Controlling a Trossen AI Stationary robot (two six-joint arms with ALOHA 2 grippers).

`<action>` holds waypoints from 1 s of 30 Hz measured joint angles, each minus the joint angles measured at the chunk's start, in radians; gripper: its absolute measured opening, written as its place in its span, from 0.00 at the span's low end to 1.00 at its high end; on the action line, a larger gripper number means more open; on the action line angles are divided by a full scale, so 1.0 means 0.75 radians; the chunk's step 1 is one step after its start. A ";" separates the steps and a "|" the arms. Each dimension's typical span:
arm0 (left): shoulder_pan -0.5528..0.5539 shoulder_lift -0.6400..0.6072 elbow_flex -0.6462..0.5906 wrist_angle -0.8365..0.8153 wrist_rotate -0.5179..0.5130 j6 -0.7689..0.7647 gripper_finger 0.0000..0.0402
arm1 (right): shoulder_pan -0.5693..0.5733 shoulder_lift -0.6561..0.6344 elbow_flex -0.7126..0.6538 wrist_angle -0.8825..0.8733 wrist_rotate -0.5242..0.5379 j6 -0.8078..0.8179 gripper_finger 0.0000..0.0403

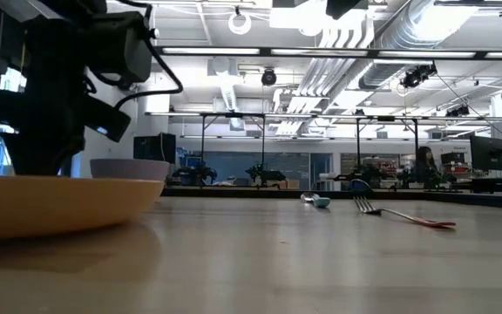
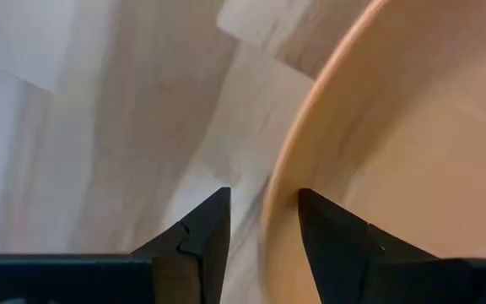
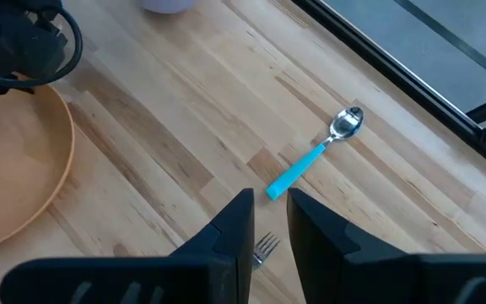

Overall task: Set table place
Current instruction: Put the orange plate to the left of the orange fork

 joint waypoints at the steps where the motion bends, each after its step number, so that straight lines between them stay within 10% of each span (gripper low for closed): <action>1: -0.001 0.000 -0.009 0.006 0.010 -0.009 0.32 | 0.000 0.000 0.000 0.000 0.000 -0.004 0.16; 7: -0.003 0.000 -0.009 0.008 0.031 -0.014 0.28 | -0.012 0.000 0.000 0.000 0.001 -0.010 0.16; 13: -0.001 -0.006 -0.005 0.027 0.085 -0.010 0.04 | -0.012 0.001 0.000 0.000 0.006 -0.010 0.16; 30: 0.045 -0.014 0.389 -0.137 -0.185 0.043 0.00 | 0.012 0.059 -0.003 0.001 0.080 0.001 0.16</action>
